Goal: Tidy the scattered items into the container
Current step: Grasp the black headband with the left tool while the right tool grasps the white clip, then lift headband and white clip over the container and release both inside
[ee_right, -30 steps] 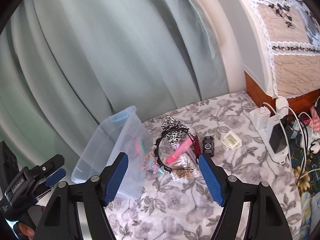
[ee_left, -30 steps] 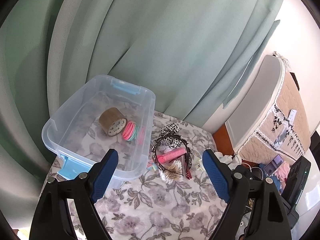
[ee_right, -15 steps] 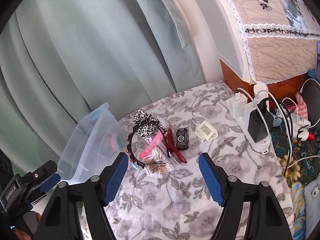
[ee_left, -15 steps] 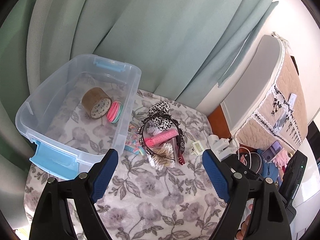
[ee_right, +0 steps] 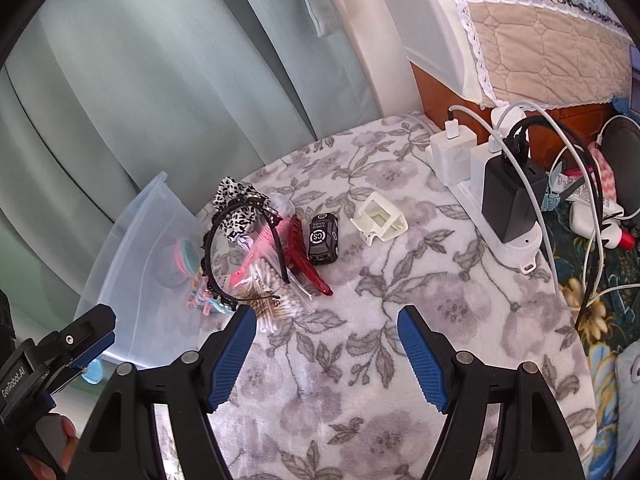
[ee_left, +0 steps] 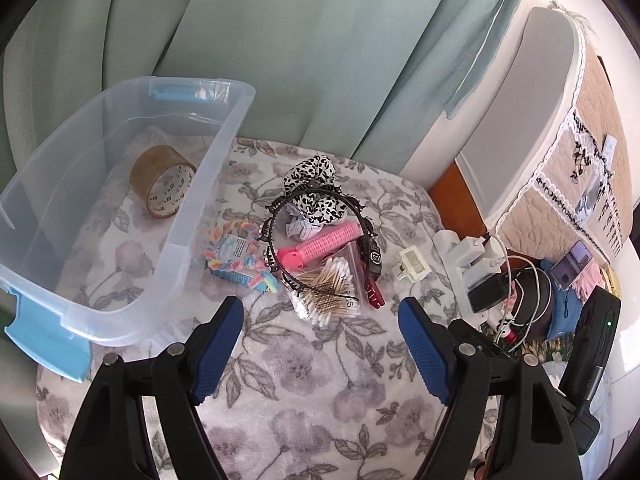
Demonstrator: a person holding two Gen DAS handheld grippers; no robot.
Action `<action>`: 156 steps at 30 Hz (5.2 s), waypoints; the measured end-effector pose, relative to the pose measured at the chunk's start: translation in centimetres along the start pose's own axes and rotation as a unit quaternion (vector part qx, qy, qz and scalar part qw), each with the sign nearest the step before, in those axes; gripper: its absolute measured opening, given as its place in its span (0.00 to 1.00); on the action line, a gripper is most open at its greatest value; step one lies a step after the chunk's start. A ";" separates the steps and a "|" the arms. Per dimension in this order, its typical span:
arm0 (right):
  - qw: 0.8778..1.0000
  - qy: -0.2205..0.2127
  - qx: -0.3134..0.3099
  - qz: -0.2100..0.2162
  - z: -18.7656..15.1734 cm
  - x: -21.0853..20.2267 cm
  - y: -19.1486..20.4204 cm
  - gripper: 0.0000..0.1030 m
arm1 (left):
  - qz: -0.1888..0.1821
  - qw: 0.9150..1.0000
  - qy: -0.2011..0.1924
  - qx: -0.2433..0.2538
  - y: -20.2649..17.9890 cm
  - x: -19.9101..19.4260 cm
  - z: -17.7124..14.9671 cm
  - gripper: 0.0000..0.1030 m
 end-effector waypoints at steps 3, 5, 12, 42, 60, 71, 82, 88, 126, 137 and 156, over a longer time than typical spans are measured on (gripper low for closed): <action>1.000 0.006 -0.004 -0.004 0.1 1.1 -0.6 0.74 | 0.011 1.000 0.005 0.009 -0.1 1.5 0.4 0.69; 1.000 0.009 -0.006 -0.007 0.2 1.9 -0.9 0.74 | 0.014 1.000 0.011 0.012 -0.3 2.7 0.8 0.64; 1.000 0.019 -0.014 -0.010 0.8 4.4 -1.5 0.74 | 0.037 0.999 0.023 0.033 -0.6 6.7 2.3 0.64; 0.995 0.018 -0.067 -0.071 6.2 14.5 -1.9 0.74 | 0.112 0.991 0.062 -0.027 5.4 16.5 4.2 0.38; 0.994 -0.015 -0.060 -0.092 6.9 15.0 -2.5 0.57 | 0.118 0.990 0.065 -0.029 5.7 16.3 4.2 0.16; 0.997 -0.024 -0.025 -0.075 5.7 12.2 -2.4 0.57 | 0.106 0.992 0.055 -0.031 4.2 13.7 3.1 0.16; 0.998 -0.034 0.017 -0.050 3.9 8.6 -2.1 0.57 | 0.109 0.993 0.045 -0.011 2.5 10.1 2.5 0.15; 0.998 -0.046 0.021 -0.039 3.5 6.1 -1.5 0.57 | 0.104 0.994 0.030 -0.001 1.9 8.0 2.4 0.14; 0.987 -0.142 -0.076 0.029 1.0 -8.4 9.7 0.57 | 0.068 0.990 -0.127 -0.011 3.1 -9.6 4.8 0.10; 0.970 -0.184 -0.129 0.093 1.2 -13.3 17.1 0.57 | 0.083 0.972 -0.214 -0.057 7.1 -16.1 7.7 0.10; 0.950 -0.190 -0.168 0.185 0.7 -13.3 28.8 0.57 | 0.137 0.934 -0.278 -0.180 15.7 -20.3 6.8 0.10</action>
Point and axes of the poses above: each gripper's, at about its wrist camera, not at the fingertips, and x roughly the way its jaws point, y to its left, z to its top, the point moved 5 cm from there along x, roughly the way its jaws point, and after that the axes turned 14 degrees about x, right-handed, at the moved point
